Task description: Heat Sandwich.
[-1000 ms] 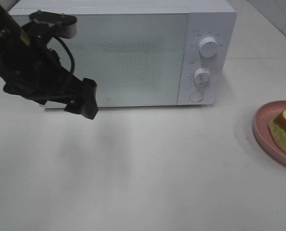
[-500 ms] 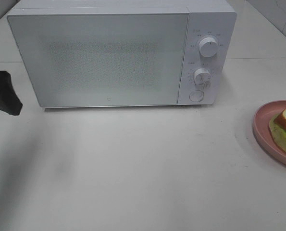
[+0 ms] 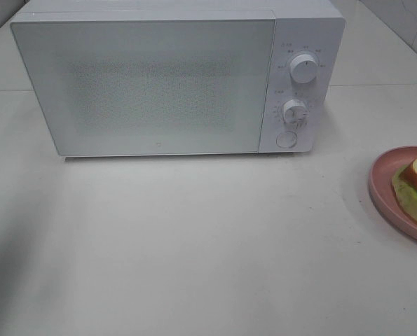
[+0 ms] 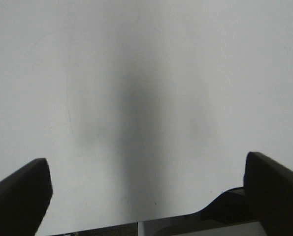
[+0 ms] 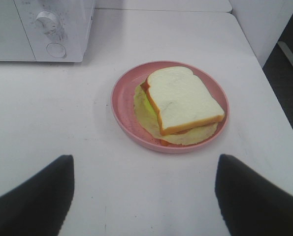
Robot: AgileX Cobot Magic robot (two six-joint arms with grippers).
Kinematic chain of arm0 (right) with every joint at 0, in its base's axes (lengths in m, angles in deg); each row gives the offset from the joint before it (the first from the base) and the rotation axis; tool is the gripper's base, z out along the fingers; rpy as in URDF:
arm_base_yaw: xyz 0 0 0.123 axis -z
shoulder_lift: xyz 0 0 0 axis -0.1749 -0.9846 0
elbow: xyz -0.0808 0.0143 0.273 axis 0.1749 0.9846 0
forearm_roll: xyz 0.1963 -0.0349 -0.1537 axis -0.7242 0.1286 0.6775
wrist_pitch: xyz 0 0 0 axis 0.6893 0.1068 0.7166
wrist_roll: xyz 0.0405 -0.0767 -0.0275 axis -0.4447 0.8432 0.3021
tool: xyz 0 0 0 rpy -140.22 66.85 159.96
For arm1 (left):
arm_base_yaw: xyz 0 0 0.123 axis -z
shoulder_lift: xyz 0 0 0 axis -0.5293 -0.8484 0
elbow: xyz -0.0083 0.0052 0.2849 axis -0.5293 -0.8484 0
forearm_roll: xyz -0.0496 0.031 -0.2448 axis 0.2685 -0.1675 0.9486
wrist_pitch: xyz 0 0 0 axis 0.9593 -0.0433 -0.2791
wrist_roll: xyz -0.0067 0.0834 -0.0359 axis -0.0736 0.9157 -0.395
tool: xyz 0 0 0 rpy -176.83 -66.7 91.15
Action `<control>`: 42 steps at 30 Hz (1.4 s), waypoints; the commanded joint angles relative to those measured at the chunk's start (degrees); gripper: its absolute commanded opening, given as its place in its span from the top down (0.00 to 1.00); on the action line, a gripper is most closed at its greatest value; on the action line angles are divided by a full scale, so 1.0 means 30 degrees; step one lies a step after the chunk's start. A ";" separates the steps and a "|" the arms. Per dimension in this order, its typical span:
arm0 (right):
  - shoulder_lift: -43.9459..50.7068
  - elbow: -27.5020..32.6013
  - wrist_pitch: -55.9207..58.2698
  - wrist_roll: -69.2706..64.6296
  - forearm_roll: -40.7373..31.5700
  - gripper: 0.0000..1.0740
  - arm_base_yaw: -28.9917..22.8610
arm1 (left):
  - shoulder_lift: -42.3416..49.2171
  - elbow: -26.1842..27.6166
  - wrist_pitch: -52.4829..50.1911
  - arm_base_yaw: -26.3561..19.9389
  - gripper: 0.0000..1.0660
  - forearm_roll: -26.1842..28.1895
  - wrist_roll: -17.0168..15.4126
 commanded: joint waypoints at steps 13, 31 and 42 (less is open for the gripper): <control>0.0497 0.0019 -0.0095 0.0134 0.0038 0.29 0.0115 | 0.8212 -0.4030 0.0420 -0.0057 0.06 -0.0439 0.0095; 0.0497 0.0019 -0.0095 0.0134 0.0038 0.29 0.0115 | 1.0638 -0.4584 0.1566 -0.0057 0.06 -0.0458 0.0038; 0.0497 0.0019 -0.0095 0.0134 0.0038 0.29 0.0115 | 1.3808 -0.4584 0.1566 -0.0840 0.06 -0.0401 0.0076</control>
